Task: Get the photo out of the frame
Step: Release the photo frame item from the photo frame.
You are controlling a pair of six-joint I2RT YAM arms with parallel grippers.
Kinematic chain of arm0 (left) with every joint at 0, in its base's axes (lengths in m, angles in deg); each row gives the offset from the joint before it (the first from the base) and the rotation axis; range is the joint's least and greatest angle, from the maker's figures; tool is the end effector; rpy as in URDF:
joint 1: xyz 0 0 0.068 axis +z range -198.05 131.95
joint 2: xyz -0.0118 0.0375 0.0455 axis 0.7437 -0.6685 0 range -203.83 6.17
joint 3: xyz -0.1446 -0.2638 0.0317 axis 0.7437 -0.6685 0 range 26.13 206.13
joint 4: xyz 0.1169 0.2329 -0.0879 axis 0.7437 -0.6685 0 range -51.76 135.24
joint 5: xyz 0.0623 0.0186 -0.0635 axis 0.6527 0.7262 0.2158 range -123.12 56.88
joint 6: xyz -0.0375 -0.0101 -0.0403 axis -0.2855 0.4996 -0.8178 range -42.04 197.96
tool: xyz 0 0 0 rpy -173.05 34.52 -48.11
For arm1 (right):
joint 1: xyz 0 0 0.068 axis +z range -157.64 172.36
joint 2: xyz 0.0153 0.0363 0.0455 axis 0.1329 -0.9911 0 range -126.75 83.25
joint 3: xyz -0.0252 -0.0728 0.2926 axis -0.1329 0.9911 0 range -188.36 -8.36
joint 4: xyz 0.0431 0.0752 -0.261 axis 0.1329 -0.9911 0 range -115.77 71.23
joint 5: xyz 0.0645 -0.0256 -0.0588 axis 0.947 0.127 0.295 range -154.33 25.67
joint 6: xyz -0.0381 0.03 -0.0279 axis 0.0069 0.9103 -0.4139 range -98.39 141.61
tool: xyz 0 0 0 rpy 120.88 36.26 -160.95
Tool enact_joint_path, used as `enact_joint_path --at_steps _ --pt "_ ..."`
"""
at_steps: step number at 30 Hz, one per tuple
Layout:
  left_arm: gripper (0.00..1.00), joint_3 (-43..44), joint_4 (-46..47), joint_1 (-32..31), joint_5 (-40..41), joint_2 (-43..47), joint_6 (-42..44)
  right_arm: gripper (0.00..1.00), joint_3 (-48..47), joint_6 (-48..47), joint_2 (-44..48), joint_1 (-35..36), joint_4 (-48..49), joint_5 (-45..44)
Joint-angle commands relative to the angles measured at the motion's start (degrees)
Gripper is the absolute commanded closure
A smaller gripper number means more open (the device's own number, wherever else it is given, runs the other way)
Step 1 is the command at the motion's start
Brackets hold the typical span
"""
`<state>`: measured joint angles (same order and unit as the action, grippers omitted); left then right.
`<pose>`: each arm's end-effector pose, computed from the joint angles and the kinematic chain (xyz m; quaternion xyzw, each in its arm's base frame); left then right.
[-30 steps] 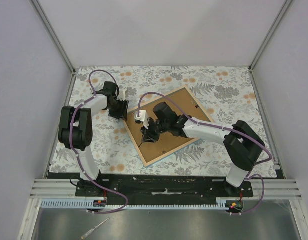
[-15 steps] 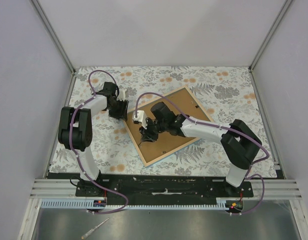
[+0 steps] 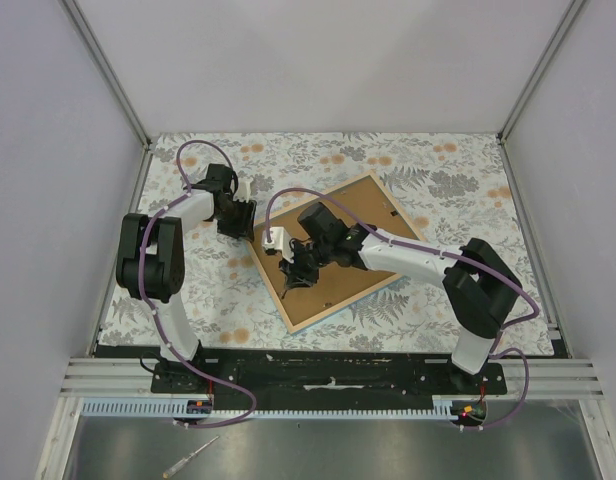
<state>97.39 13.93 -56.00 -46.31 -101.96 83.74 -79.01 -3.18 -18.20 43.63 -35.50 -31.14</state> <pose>0.3917 -0.0637 0.1822 0.1382 0.9658 -0.1163 0.1858 0.2362 0.3282 0.2426 -0.6318 0.6399 0.3387 0.2769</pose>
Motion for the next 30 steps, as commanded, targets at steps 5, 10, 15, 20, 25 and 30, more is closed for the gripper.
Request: enact_joint_path --at_steps 5,10,15,20,25,30 --pt "0.47 -1.13 1.16 -0.05 0.18 0.56 -0.77 1.0 0.43 2.12 1.34 0.33 5.48 -1.38" --pt "0.48 -1.3 1.08 -0.05 -0.34 0.56 -0.95 1.0 1.22 2.74 -0.06 1.11 7.06 -2.6" --pt "0.48 -1.57 1.16 -0.05 -0.78 0.91 -0.86 1.0 1.92 2.47 0.11 2.17 8.47 -4.0" --pt "0.48 -1.74 1.16 -0.05 -1.31 1.0 -0.95 1.0 5.34 4.05 2.57 2.43 15.49 -8.3" --pt "0.48 -1.92 1.25 -0.05 -1.4 1.0 -1.03 1.0 8.25 3.35 4.07 3.49 21.38 -16.04" --pt "0.49 -2.09 1.16 -0.05 -1.31 1.0 -0.77 1.0 8.08 3.09 3.8 4.02 22.01 -20.0"
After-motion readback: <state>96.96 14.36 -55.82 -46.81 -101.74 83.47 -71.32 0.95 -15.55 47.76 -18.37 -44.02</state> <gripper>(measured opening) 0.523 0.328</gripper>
